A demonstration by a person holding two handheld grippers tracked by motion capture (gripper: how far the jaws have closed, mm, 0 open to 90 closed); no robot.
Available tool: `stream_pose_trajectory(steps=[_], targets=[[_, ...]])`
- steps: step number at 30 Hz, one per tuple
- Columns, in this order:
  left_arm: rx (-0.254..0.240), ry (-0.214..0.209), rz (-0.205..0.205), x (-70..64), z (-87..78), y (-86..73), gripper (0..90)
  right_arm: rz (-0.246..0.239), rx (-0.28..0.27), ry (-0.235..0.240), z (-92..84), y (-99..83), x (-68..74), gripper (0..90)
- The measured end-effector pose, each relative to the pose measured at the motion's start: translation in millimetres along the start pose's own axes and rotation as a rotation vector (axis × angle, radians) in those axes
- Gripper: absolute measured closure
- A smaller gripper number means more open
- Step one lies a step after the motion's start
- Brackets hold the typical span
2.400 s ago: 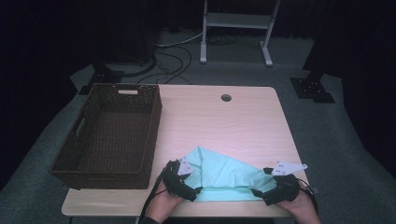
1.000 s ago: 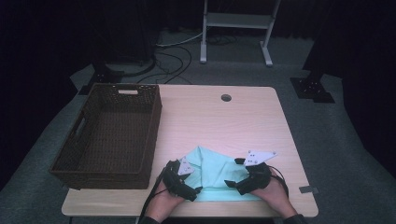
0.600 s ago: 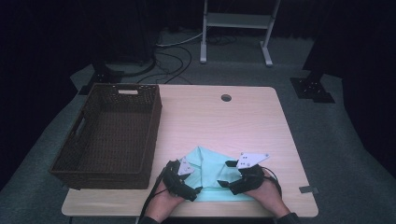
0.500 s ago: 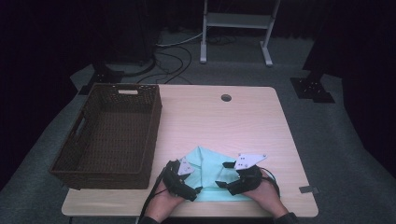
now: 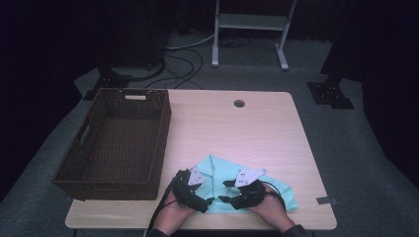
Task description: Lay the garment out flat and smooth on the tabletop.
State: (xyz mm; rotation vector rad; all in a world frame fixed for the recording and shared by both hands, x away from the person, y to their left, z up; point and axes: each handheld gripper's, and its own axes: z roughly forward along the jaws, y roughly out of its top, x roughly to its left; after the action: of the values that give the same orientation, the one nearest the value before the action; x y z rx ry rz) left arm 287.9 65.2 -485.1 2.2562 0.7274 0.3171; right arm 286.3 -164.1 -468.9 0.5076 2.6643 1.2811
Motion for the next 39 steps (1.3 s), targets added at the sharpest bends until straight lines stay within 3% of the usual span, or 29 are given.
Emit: stream_pose_trajectory(steps=[8, 13, 17, 23, 31, 39], targets=[[0.0, 0.0, 0.001, 0.1, 0.0, 0.0, 0.0, 0.013, 0.011, -0.002, 4.1, -3.6, -2.5, 52.0], [0.002, -0.001, 0.003, 0.2, -0.1, 0.0, 0.0, -0.006, 0.033, -0.013, 9.3, -6.1, -1.0, 55.9], [0.002, -0.001, 0.003, 0.2, -0.1, 0.0, 0.0, -0.03, 0.029, -0.049, 10.3, -8.1, 2.1, 62.3], [0.0, -0.001, 0.002, 0.1, 0.0, 0.0, 0.0, -0.044, 0.027, -0.099, 9.7, -7.8, 3.3, 79.6], [-0.001, 0.0, 0.0, -0.1, 0.2, 0.0, 0.0, 0.0, 0.025, -0.063, 8.0, -3.9, -3.8, 83.6], [-0.002, 0.001, 0.001, -0.1, 0.1, 0.0, 0.0, 0.035, -0.018, -0.041, -1.6, -1.2, -9.4, 83.7]])
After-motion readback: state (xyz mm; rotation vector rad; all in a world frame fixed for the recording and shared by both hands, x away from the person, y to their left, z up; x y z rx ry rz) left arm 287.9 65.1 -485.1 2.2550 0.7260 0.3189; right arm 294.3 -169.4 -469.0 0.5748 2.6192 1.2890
